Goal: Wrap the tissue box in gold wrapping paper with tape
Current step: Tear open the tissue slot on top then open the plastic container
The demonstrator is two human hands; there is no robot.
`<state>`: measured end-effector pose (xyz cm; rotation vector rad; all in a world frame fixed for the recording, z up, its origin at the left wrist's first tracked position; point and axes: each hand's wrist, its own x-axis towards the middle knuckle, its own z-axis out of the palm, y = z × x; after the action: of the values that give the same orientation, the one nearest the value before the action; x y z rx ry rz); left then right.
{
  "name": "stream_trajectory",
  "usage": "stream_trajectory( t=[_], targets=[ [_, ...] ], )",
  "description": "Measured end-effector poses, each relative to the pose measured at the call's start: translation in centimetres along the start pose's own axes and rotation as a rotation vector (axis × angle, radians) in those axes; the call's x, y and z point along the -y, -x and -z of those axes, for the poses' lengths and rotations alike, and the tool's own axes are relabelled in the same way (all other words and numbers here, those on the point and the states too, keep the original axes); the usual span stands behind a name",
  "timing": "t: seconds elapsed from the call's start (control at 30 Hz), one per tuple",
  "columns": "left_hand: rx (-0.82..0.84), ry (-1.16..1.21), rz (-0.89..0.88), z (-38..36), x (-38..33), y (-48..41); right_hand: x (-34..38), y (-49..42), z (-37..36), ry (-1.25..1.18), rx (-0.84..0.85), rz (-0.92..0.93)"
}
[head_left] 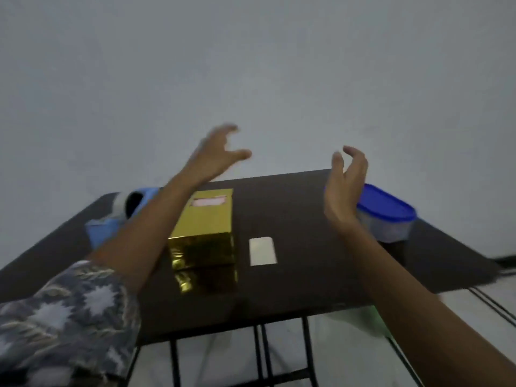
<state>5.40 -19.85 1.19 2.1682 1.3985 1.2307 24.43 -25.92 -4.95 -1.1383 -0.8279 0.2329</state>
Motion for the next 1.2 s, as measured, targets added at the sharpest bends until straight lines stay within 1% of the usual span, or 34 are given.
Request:
stream_trajectory(
  t=[0.03, 0.07, 0.1, 0.13, 0.17, 0.2, 0.27, 0.33, 0.37, 0.43, 0.5, 0.57, 0.63, 0.77, 0.87, 0.93, 1.0, 1.07, 1.13, 1.17, 1.2],
  targets=[
    [-0.14, -0.019, -0.013, 3.3, 1.4, 0.6, 1.4, 1.6, -1.4, -0.079, 0.102, 0.007],
    [-0.293, 0.004, 0.025, 5.9, 3.1, 2.0, 2.5, 3.2, -3.0, -0.137, 0.231, -0.005],
    [-0.478, 0.009, 0.089, 9.4, 5.6, 4.6, 3.5, 6.0, -6.2, -0.216, 0.405, -0.062],
    [-0.618, 0.035, 0.175, 11.5, 8.1, 6.9, 4.4, 8.5, -8.9, -0.283, 0.568, -0.164],
    [-0.698, 0.052, 0.264, 12.1, 10.4, 9.0, 4.8, 10.5, -11.2, -0.333, 0.707, -0.274],
    [-0.707, 0.065, 0.365, 13.2, 12.7, 11.2, 5.6, 13.2, -14.2, -0.363, 0.854, -0.37],
    [-0.559, 0.11, 0.563, 12.7, 16.6, 13.4, 6.3, 17.0, -18.4, -0.351, 1.017, -0.521],
    [-0.351, 0.148, 0.674, 10.9, 19.3, 13.9, 5.6, 18.9, -20.7, -0.301, 1.017, -0.618],
    [-0.274, 0.166, 0.666, 10.1, 20.4, 13.7, 4.8, 19.3, -21.5, -0.268, 0.974, -0.655],
    [-0.224, 0.166, 0.634, 9.1, 21.8, 13.1, 2.9, 19.9, -22.8, -0.21, 0.88, -0.737],
    [-0.251, 0.104, 0.622, 8.4, 21.7, 12.4, 1.0, 20.1, -23.5, -0.184, 0.855, -0.769],
    [-0.254, 0.04, 0.607, 8.9, 21.6, 12.2, -0.2, 20.9, -24.7, -0.215, 0.879, -0.763],
    [-0.279, 0.027, 0.618, 10.7, 22.1, 13.3, -0.1, 22.6, -25.8, -0.239, 0.915, -0.762],
    [-0.362, -0.027, 0.665, 16.4, 24.6, 18.2, 1.4, 28.1, -27.6, -0.351, 1.174, -0.773],
    [-0.422, -0.041, 0.703, 20.6, 26.1, 21.7, 2.6, 31.8, -28.2, -0.361, 1.357, -0.793],
    [-0.426, -0.033, 0.708, 22.1, 26.0, 22.9, 3.5, 33.1, -28.2, -0.339, 1.419, -0.781],
    [-0.414, -0.034, 0.708, 22.7, 26.0, 23.4, 4.3, 33.4, -28.0, -0.316, 1.418, -0.785],
    [-0.367, -0.015, 0.731, 22.9, 25.8, 23.6, 4.7, 33.2, -27.5, -0.267, 1.437, -0.731],
    [-0.329, 0.087, 0.735, 22.8, 24.9, 23.9, 5.4, 32.1, -25.9, -0.244, 1.463, -0.663],
    [-0.365, 0.126, 0.723, 22.7, 24.3, 24.1, 5.8, 31.4, -25.0, -0.231, 1.458, -0.611],
    [-0.458, 0.125, 0.69, 22.1, 23.4, 24.1, 5.9, 30.0, -24.0, -0.246, 1.429, -0.546]
  ],
)
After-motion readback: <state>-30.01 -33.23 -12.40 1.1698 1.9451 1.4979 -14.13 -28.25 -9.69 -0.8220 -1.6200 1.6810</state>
